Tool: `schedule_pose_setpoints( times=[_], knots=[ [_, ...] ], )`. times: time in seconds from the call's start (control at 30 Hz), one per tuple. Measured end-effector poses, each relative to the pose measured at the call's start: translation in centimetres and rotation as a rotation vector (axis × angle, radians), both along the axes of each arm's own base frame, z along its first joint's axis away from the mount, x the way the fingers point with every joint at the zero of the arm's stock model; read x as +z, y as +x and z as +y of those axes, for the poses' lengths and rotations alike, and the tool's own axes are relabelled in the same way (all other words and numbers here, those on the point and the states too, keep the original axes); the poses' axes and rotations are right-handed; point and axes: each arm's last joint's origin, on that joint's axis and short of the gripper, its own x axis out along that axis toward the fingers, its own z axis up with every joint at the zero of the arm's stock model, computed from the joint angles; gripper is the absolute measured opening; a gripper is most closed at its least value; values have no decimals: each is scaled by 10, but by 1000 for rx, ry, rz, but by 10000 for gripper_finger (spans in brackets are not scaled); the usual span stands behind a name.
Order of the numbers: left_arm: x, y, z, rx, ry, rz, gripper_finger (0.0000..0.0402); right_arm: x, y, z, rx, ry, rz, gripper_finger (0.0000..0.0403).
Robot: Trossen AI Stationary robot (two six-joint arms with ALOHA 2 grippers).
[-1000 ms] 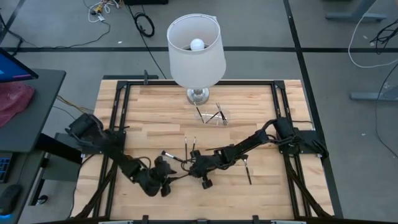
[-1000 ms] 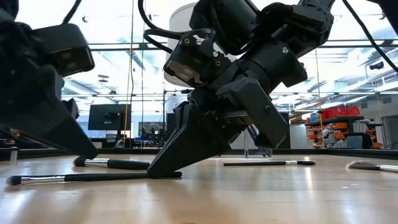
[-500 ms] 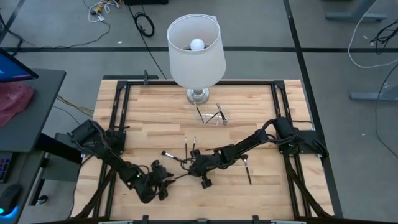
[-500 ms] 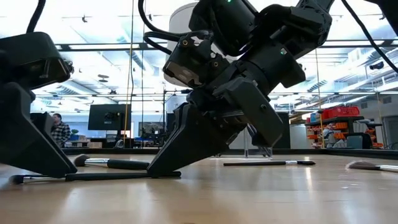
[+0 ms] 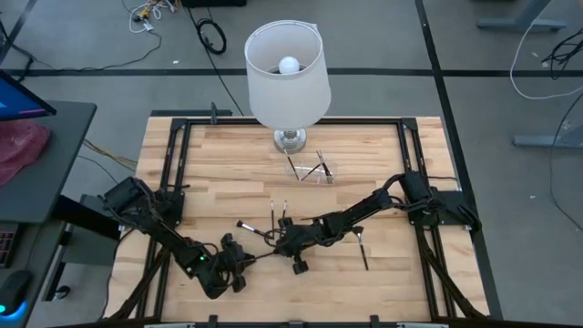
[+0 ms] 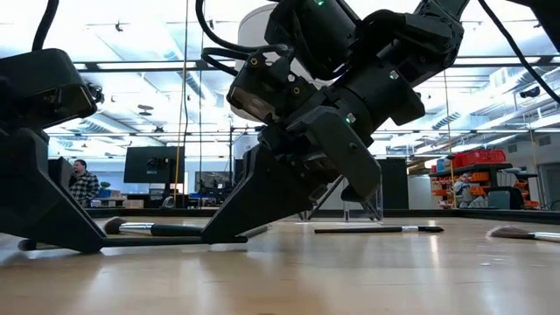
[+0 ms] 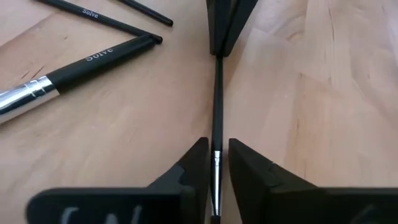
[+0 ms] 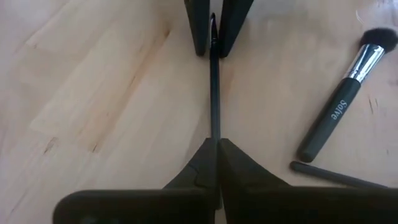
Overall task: Put items in baskets/containers
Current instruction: Put the black eyeshadow brush into the transparent organizer
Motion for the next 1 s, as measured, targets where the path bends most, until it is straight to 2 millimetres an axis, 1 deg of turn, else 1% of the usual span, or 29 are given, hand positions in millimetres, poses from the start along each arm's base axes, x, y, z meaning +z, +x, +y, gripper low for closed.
schedule_pose_setpoints(
  times=[0.13,0.23,0.53,0.63,0.73,0.8,0.97,1.0],
  knots=[
    [-1,-1,1,3,15,10,39,0,0,0,1,0,-1,5],
    [-1,-1,1,3,17,9,28,0,0,0,1,-1,-1,5],
    [-2,-1,1,3,21,10,23,1,0,0,3,-1,-6,5],
    [-1,-1,1,4,19,5,22,5,0,1,5,1,-12,6],
    [2,0,0,-3,1,2,22,15,-2,1,7,1,-9,13],
    [7,1,-1,-24,12,2,21,27,-6,1,10,-1,-1,23],
    [23,11,-4,-110,37,16,21,53,-18,1,-27,-56,32,52],
    [28,16,-5,-122,30,13,21,58,-21,1,-34,-69,38,59]
  ],
)
